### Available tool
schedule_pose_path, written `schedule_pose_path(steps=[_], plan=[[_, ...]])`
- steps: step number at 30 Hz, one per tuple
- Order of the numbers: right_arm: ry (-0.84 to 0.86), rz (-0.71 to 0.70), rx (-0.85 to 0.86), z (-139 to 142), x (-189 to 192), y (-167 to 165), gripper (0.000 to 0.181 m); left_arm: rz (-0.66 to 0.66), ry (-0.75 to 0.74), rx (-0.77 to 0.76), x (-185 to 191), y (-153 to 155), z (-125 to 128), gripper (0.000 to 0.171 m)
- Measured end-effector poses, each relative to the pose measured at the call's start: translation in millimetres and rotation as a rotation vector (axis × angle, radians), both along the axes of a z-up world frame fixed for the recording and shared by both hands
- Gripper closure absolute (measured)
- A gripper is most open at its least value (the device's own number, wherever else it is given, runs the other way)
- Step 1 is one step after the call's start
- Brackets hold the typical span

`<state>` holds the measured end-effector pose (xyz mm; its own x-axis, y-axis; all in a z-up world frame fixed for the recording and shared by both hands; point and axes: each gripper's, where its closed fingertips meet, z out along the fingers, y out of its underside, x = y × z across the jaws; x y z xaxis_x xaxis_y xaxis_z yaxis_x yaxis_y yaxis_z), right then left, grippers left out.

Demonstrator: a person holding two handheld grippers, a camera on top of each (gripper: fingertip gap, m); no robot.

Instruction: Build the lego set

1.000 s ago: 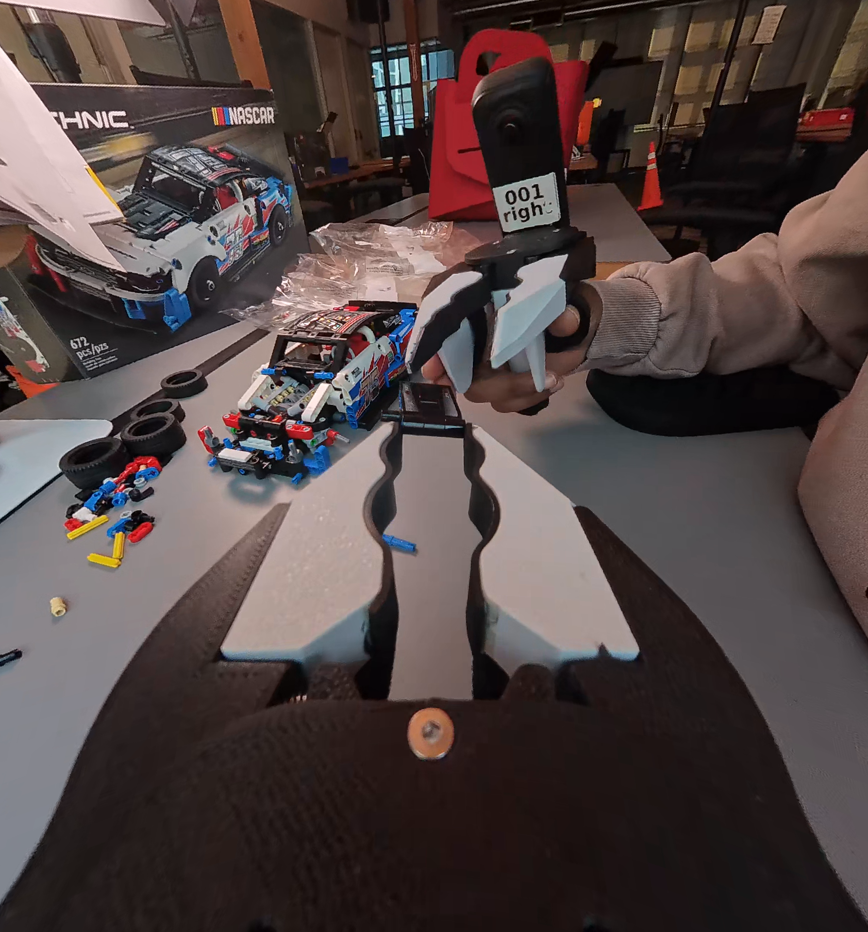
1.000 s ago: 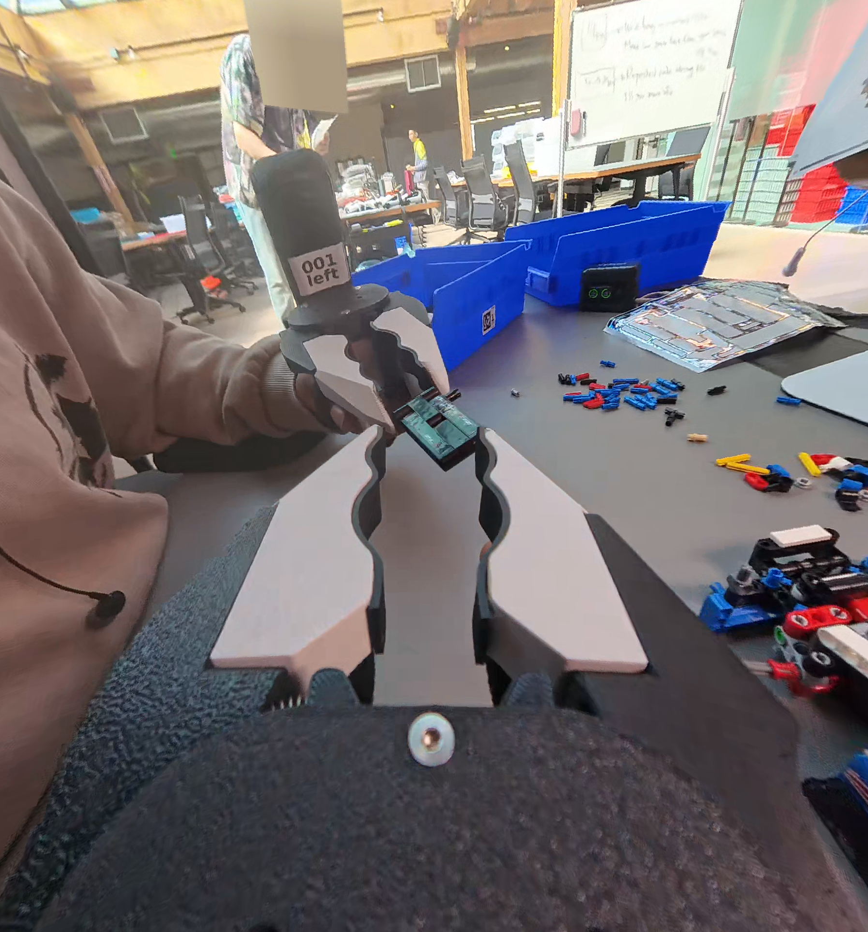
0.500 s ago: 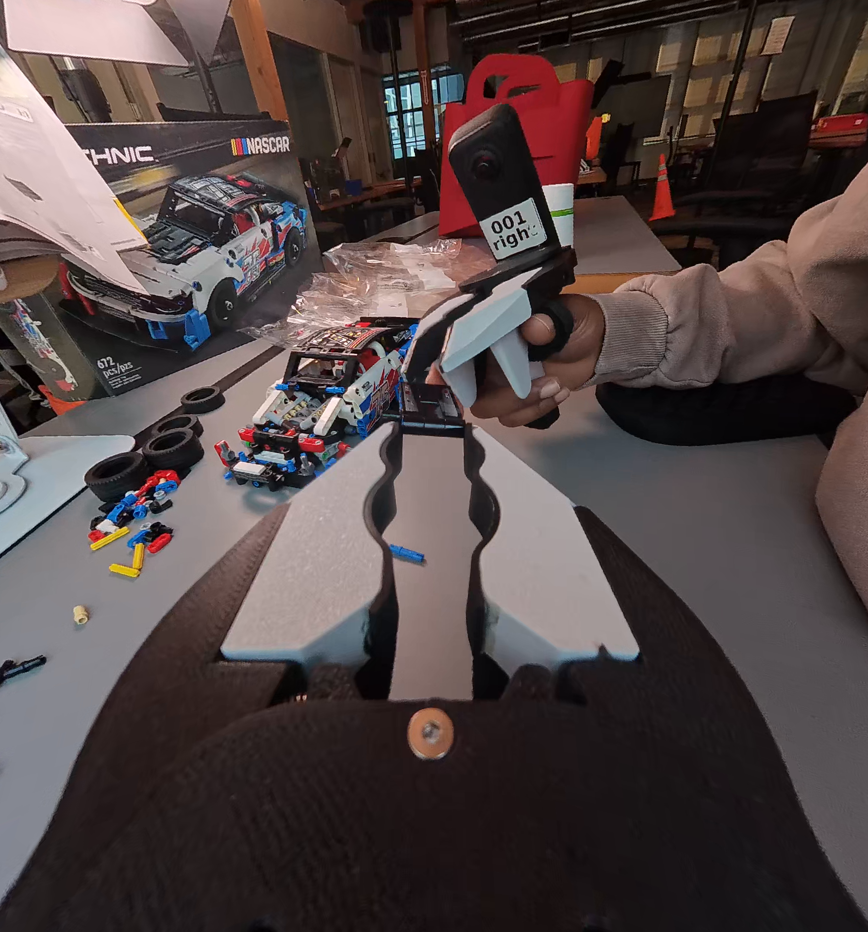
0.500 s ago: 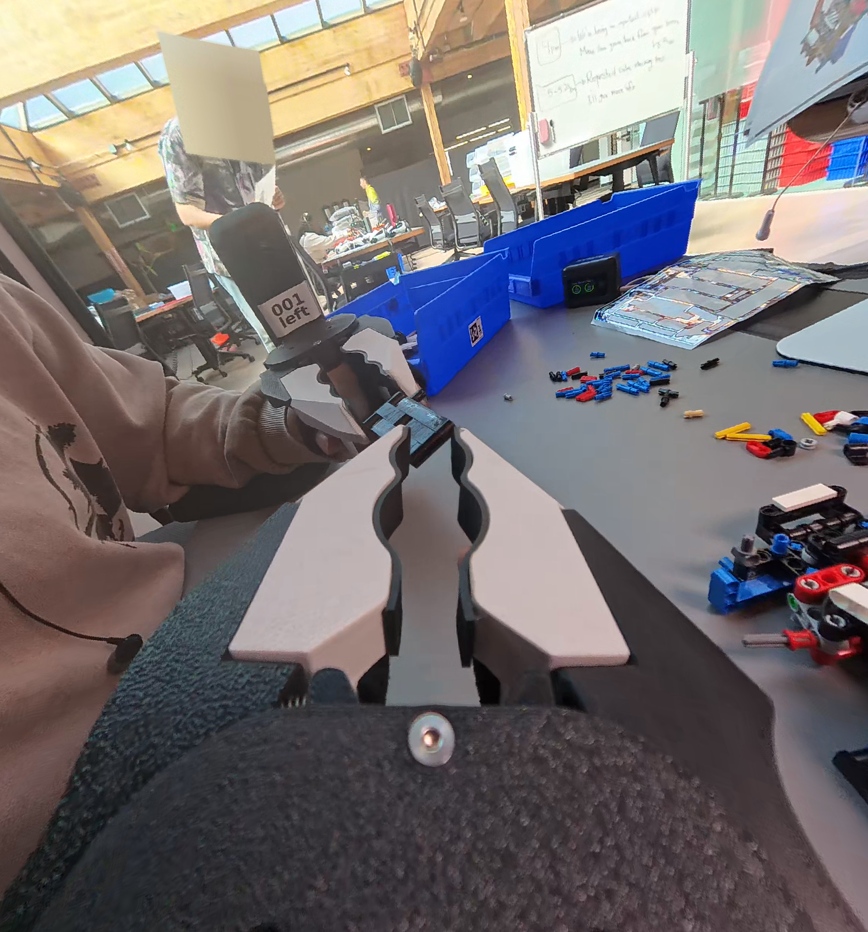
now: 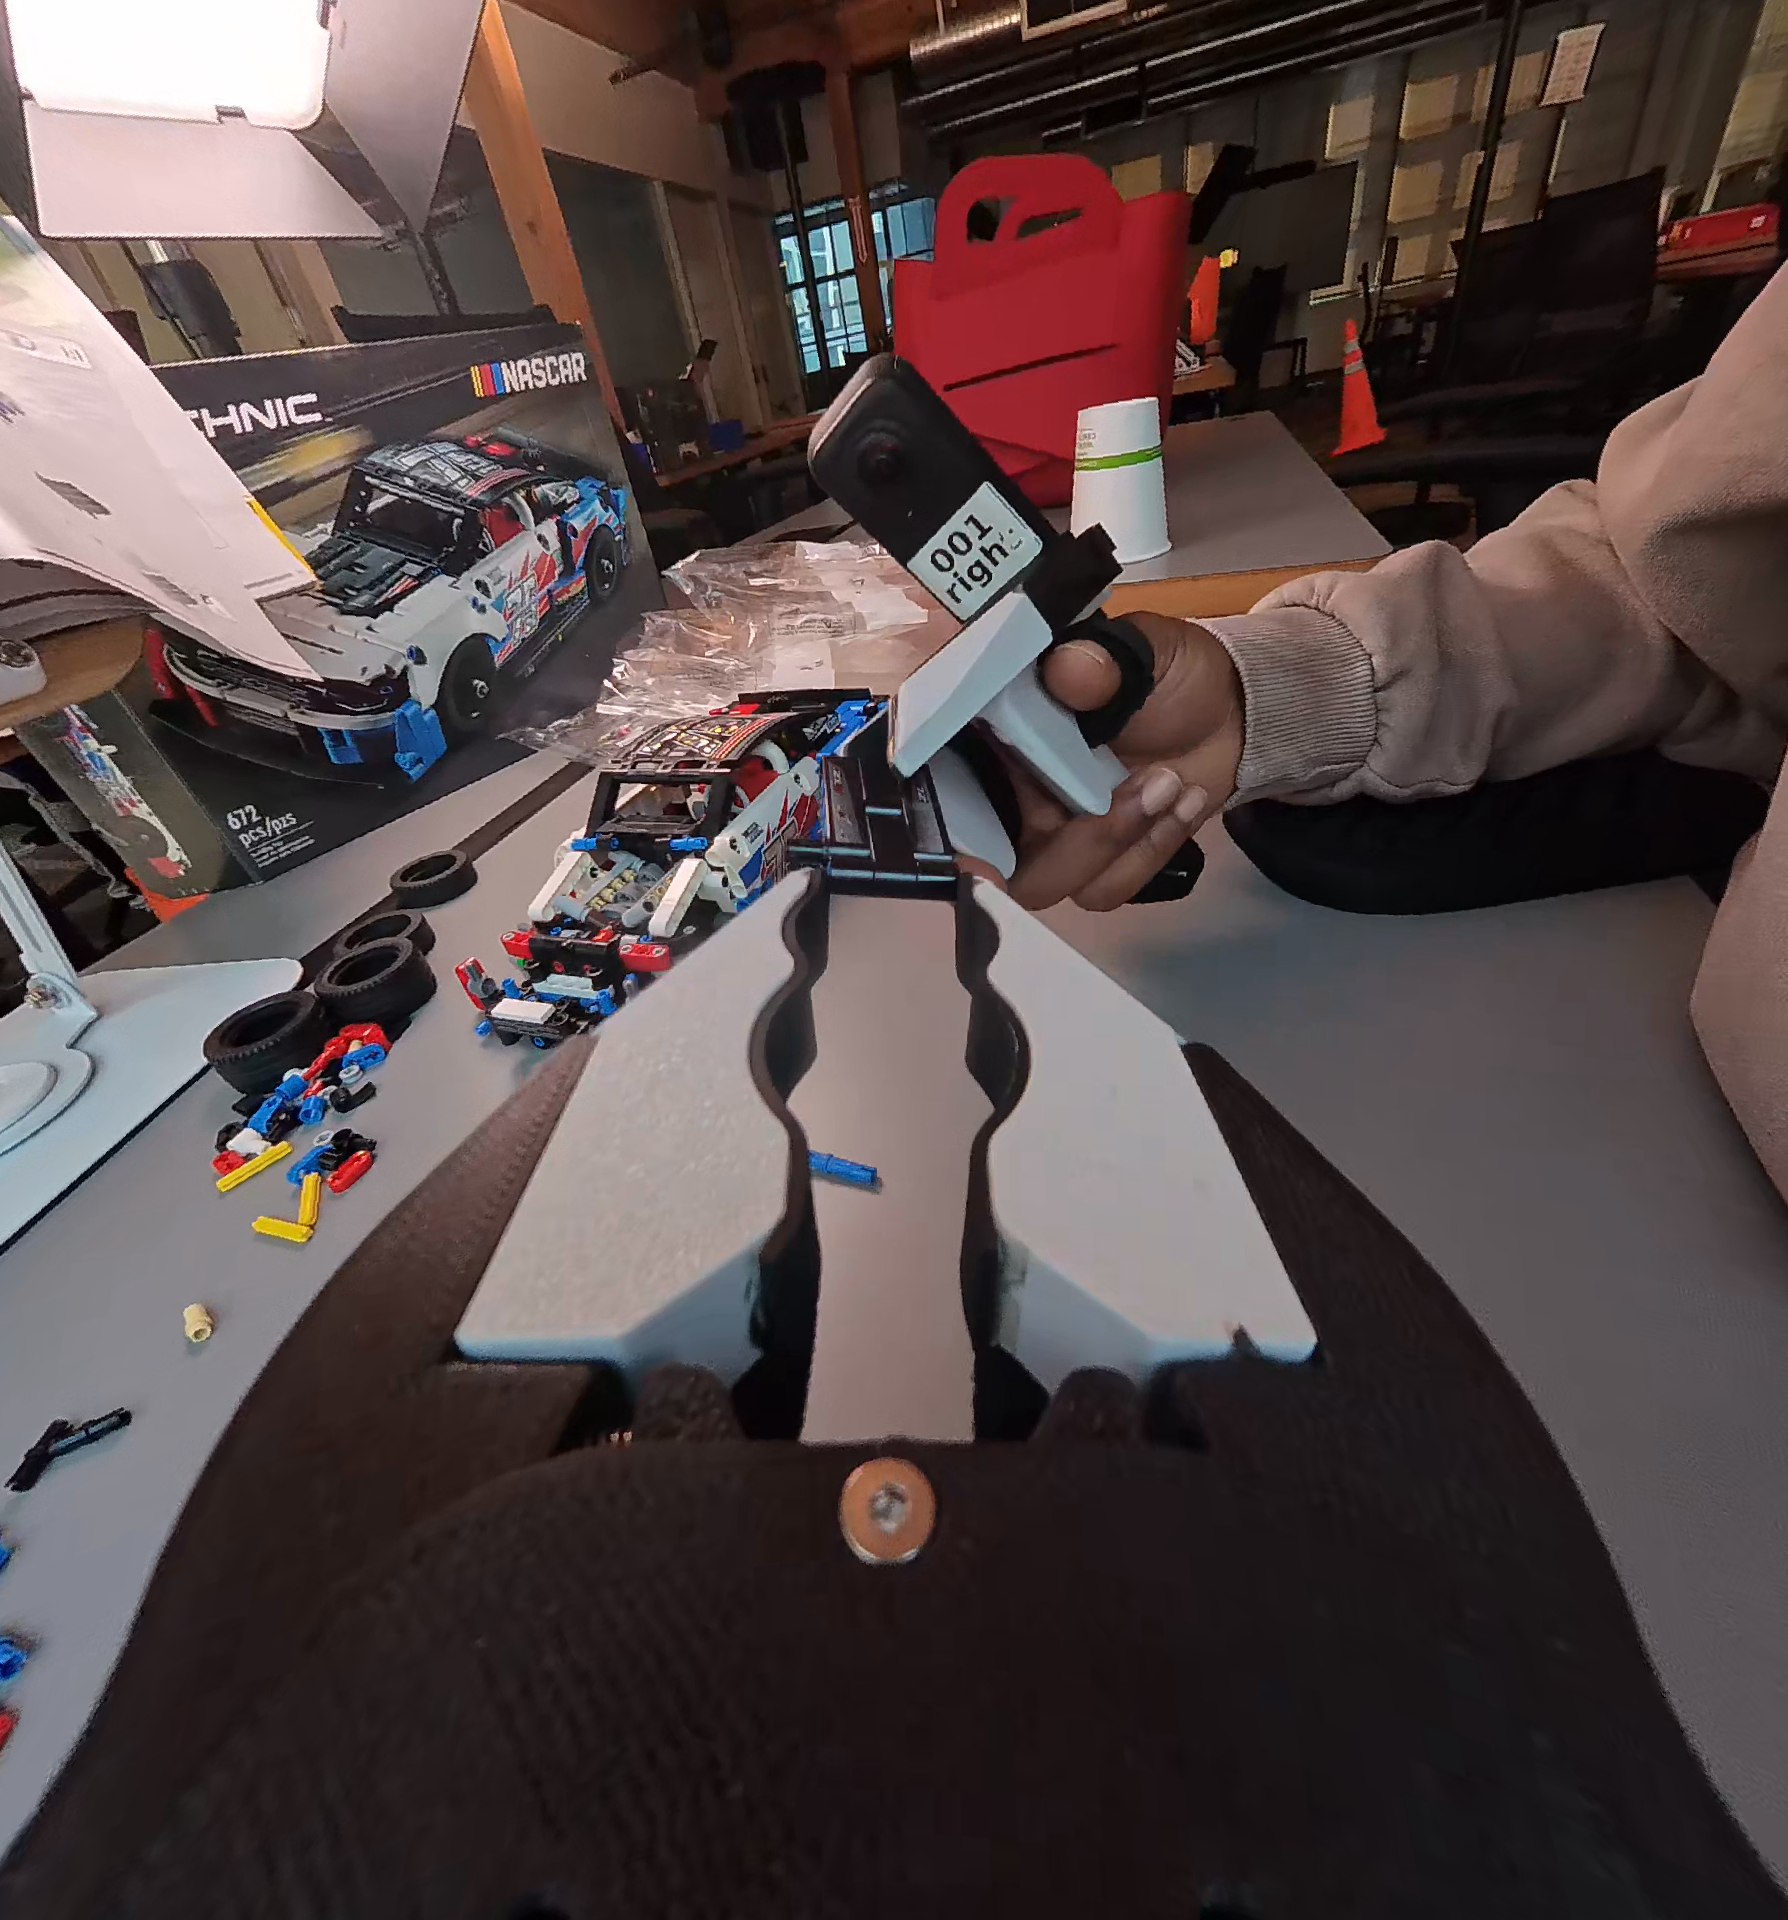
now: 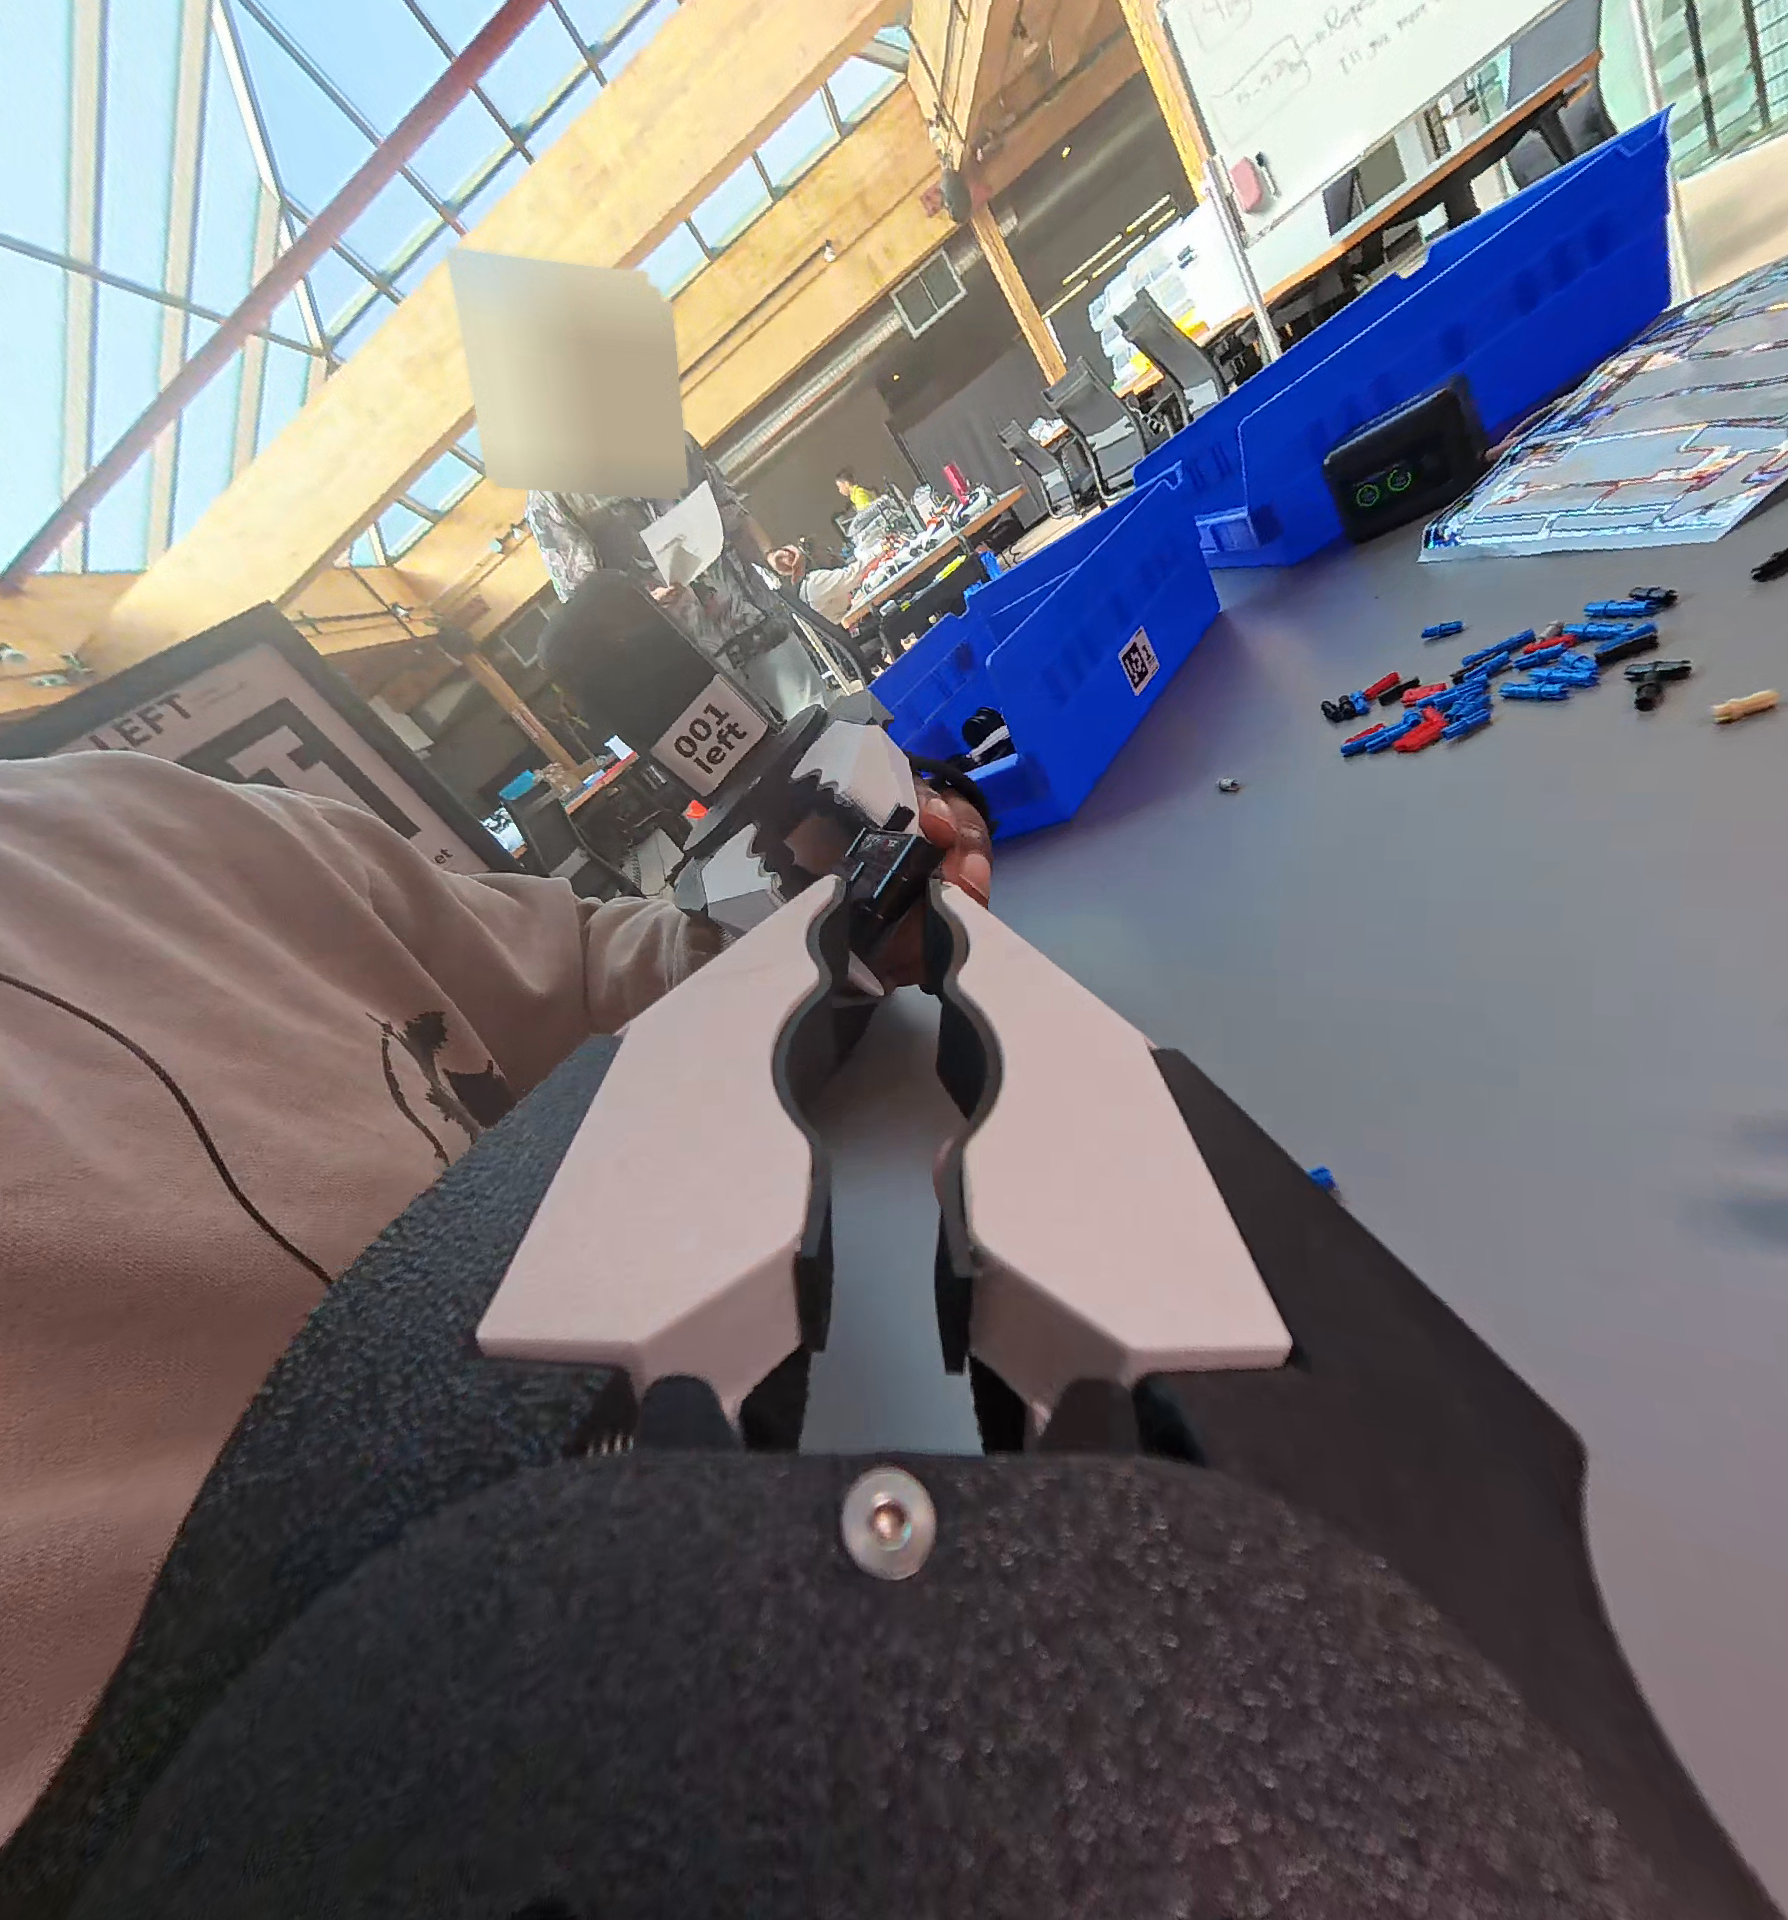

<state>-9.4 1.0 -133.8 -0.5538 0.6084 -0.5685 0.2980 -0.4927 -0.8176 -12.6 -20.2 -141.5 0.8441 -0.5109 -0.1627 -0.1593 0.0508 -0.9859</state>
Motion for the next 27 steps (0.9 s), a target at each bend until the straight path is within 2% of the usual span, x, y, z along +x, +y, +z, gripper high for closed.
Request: schedule_pose_path(steps=[8,10,15,21,23,26,27], plan=[[-0.024,-0.007,0.034,-6.3,-0.7,2.3,0.172,0.008,-0.005,-0.067,-0.6,2.1,-10.2,0.148],[-0.018,-0.007,0.049,-5.7,0.3,2.7,0.177,0.015,-0.034,-0.093,-3.0,2.8,-11.8,0.161],[-0.028,0.002,0.039,-5.6,1.5,2.6,0.177,0.018,-0.031,-0.085,-3.4,2.3,-9.9,0.161],[-0.056,0.039,-0.033,-5.2,3.5,3.9,0.177,0.024,-0.009,-0.034,-4.7,1.3,-3.5,0.136],[-0.091,0.071,-0.058,-8.7,4.7,0.9,0.177,0.013,0.027,-0.014,-0.7,-0.6,-3.2,0.133],[-0.143,0.125,-0.087,-16.1,6.4,-6.9,0.177,0.006,0.075,-0.015,4.1,-1.9,-7.0,0.152],[-0.147,0.135,-0.101,-15.8,7.0,-8.3,0.177,0.005,0.083,-0.012,4.0,-2.3,-7.2,0.153]])
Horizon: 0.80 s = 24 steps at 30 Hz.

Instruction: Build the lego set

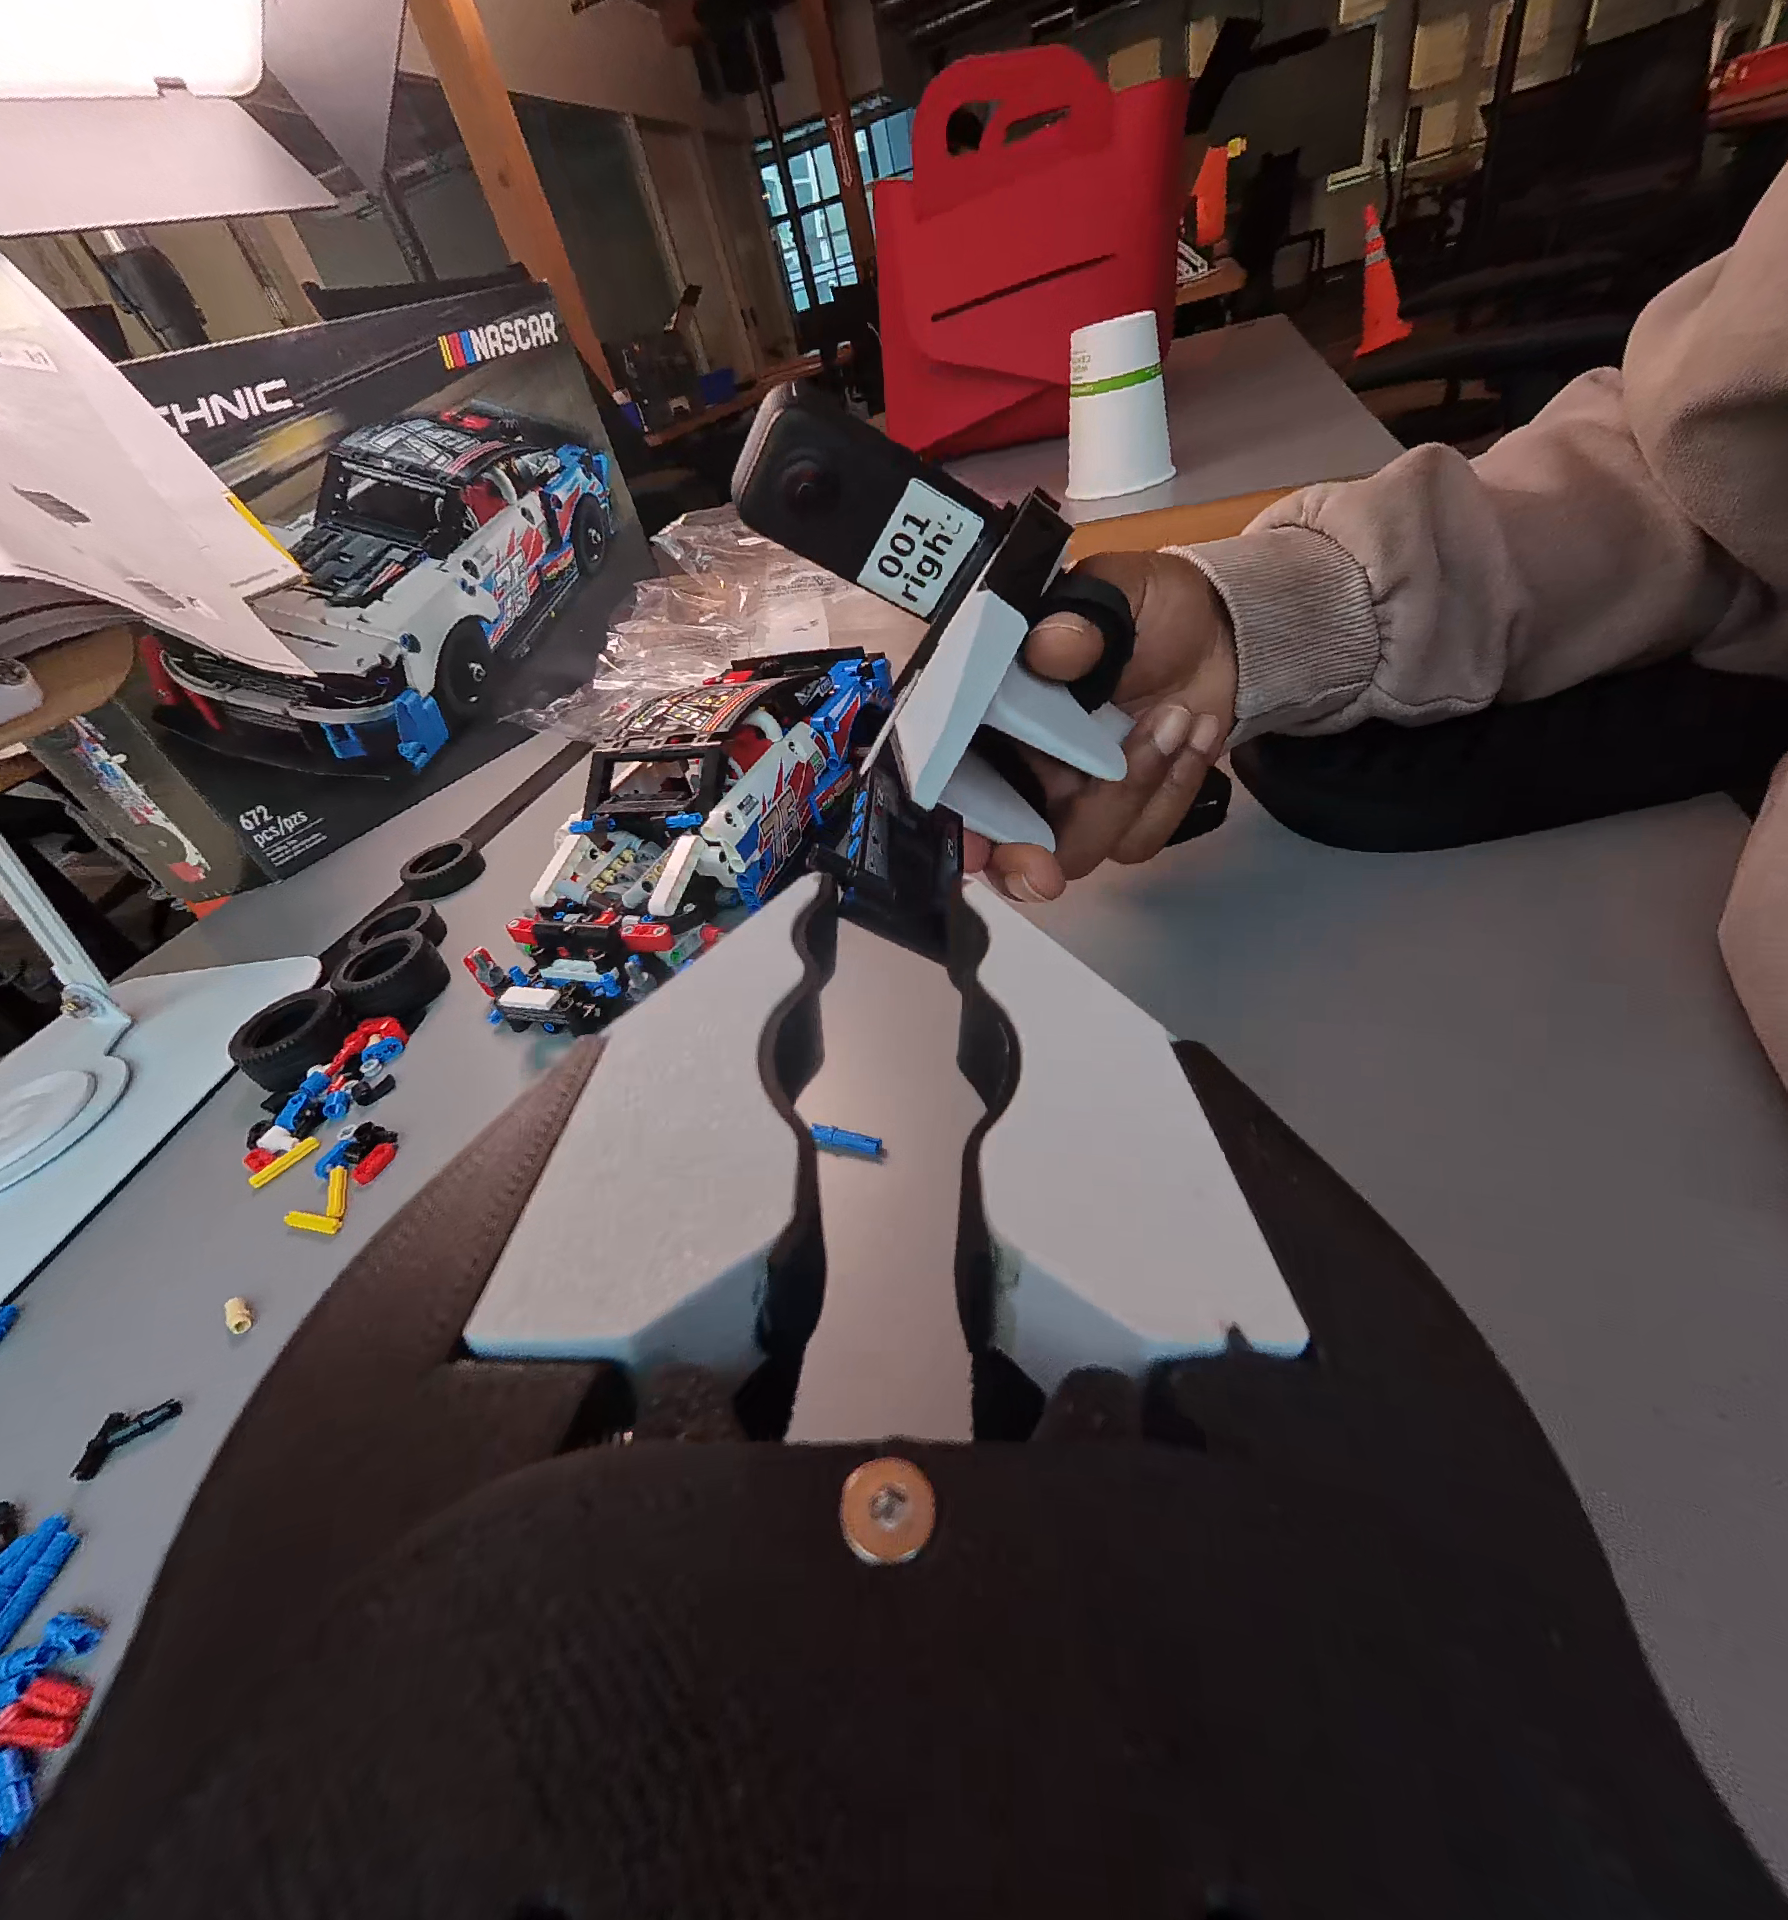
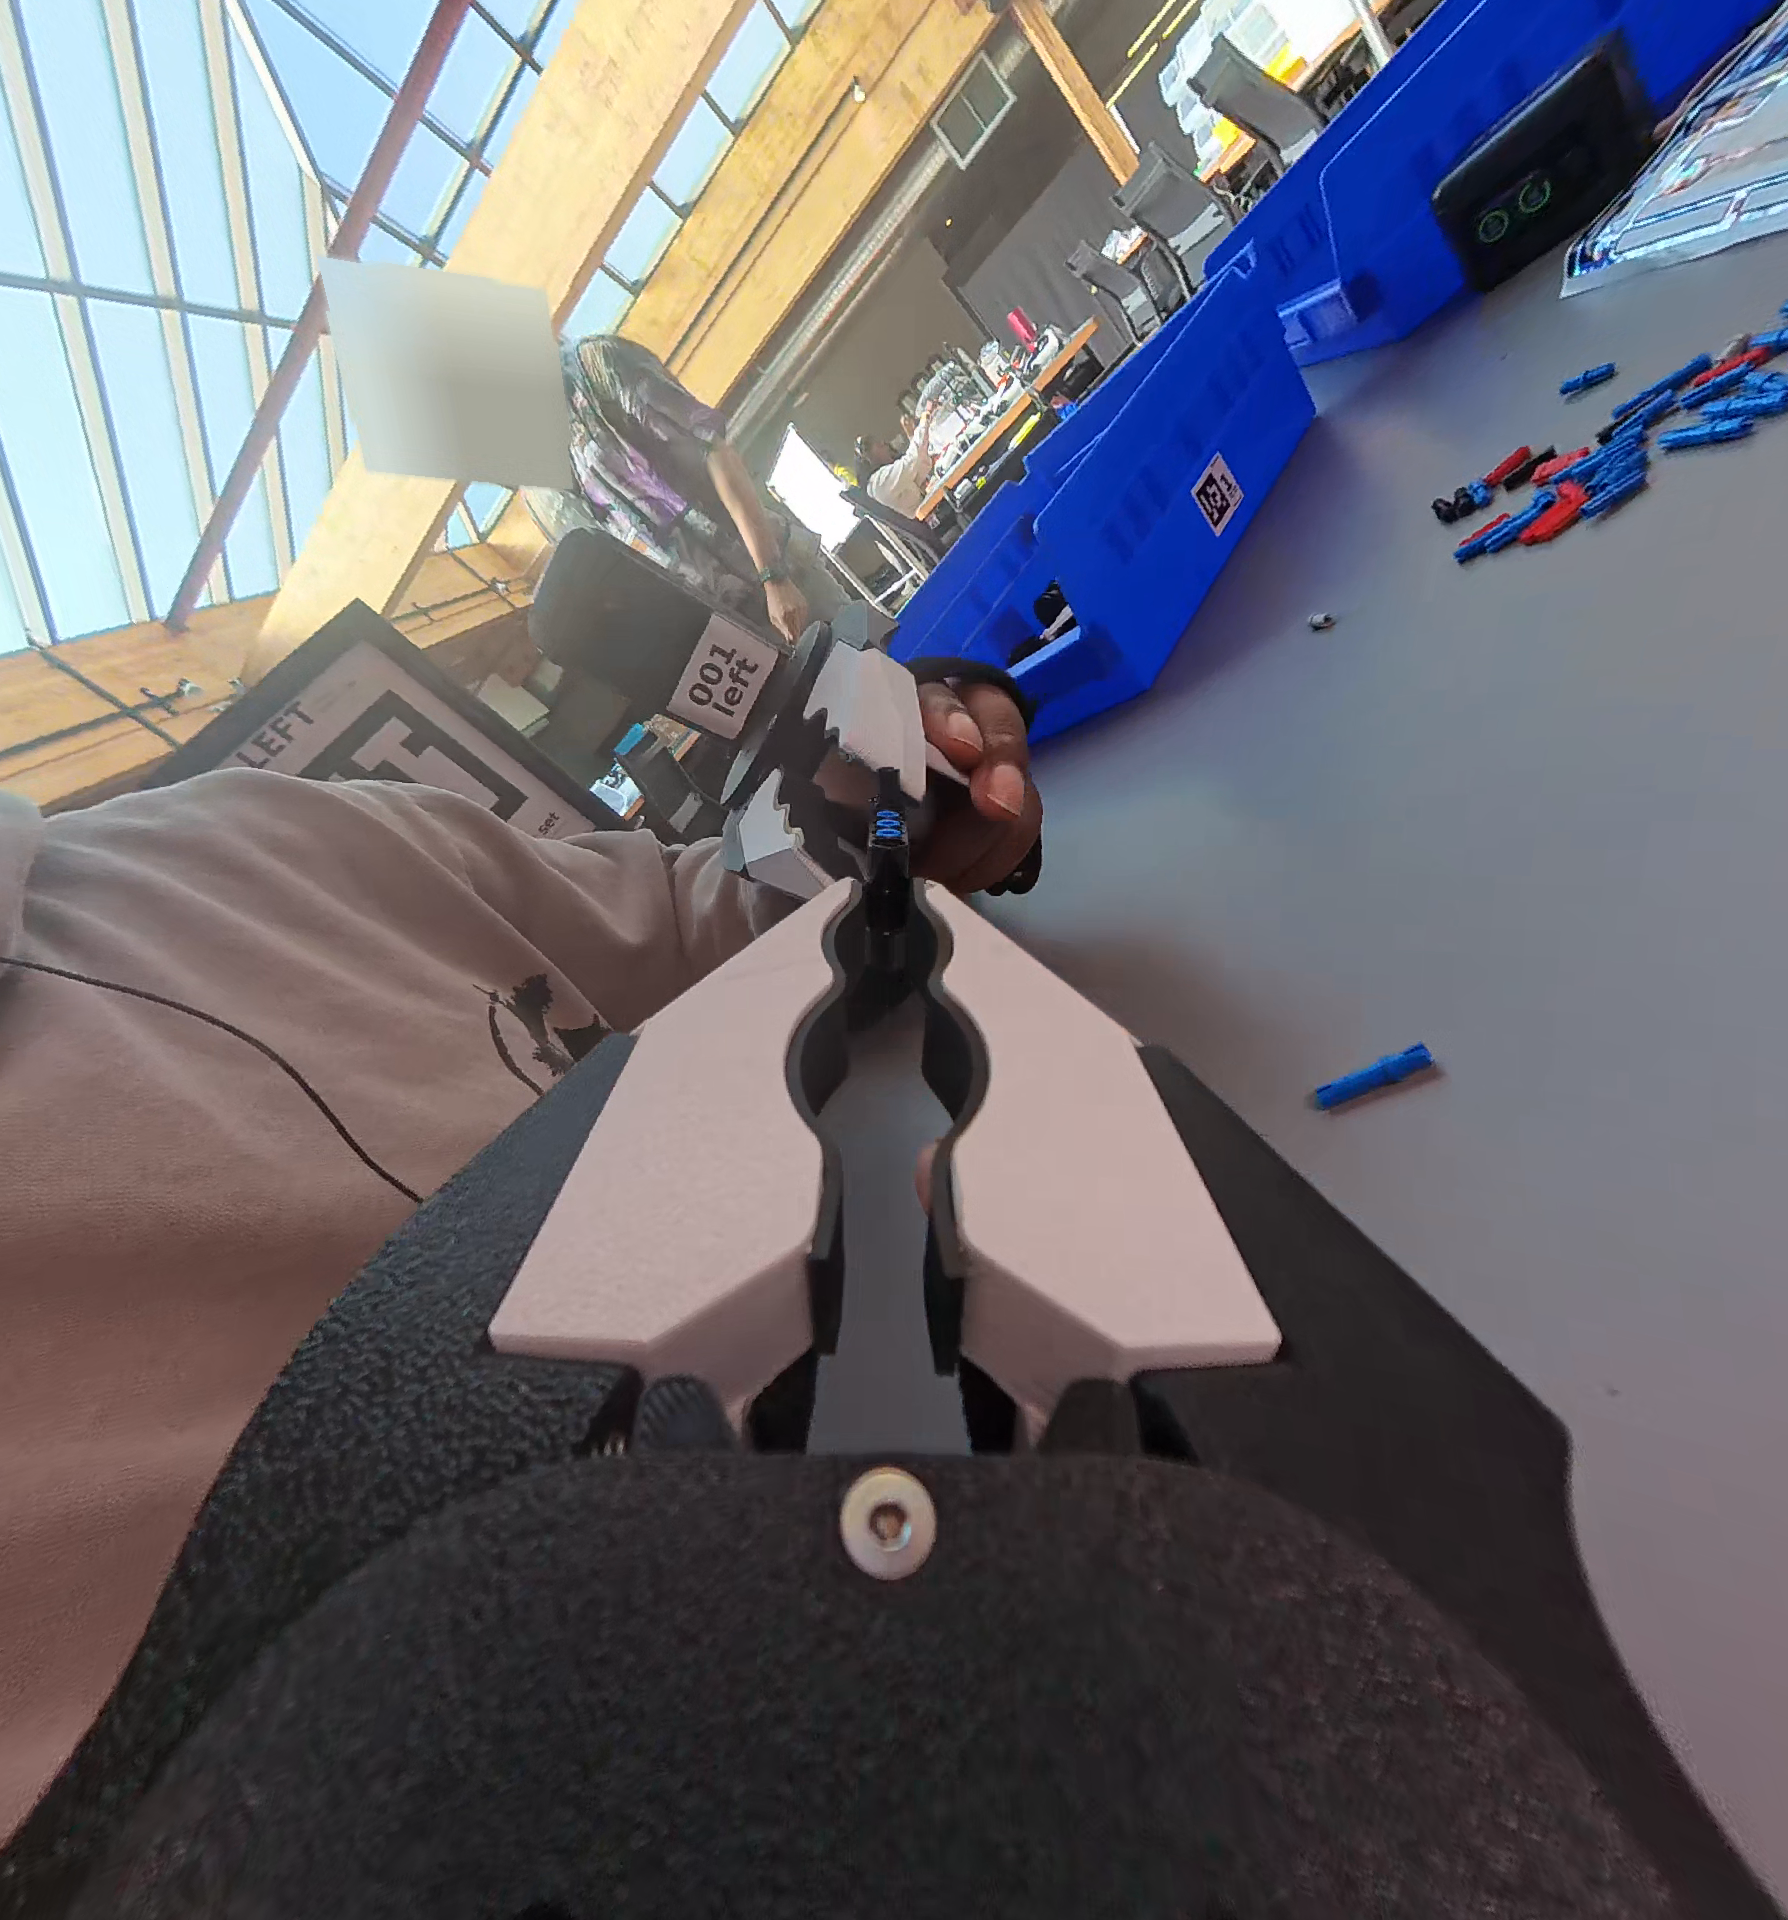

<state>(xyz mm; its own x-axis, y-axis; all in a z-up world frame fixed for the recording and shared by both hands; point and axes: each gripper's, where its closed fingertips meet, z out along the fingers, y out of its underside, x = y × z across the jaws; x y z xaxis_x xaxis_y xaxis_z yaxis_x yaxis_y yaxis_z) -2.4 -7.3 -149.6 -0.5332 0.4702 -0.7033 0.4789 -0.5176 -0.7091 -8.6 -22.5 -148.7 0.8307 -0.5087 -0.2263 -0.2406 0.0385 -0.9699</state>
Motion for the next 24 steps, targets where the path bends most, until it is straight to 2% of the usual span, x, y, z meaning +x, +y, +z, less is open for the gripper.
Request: schedule_pose_path(steps=[9,14,17,24], plan=[[-0.037,0.01,-0.061,-1.3,-0.7,1.1,0.177,-0.021,-0.061,-0.052,-1.9,0.8,-1.0,0.156],[-0.08,0.03,-0.129,-2.6,0.1,2.1,0.177,-0.011,-0.026,0.005,-2.7,-1.0,3.1,0.154],[-0.093,0.028,-0.164,-2.5,0.4,6.5,0.177,-0.014,-0.012,0.01,-3.1,-1.9,3.3,0.143],[-0.112,0.04,-0.175,-3.5,1.2,4.8,0.178,-0.006,0.03,-0.001,-0.1,-0.5,-1.7,0.149]])
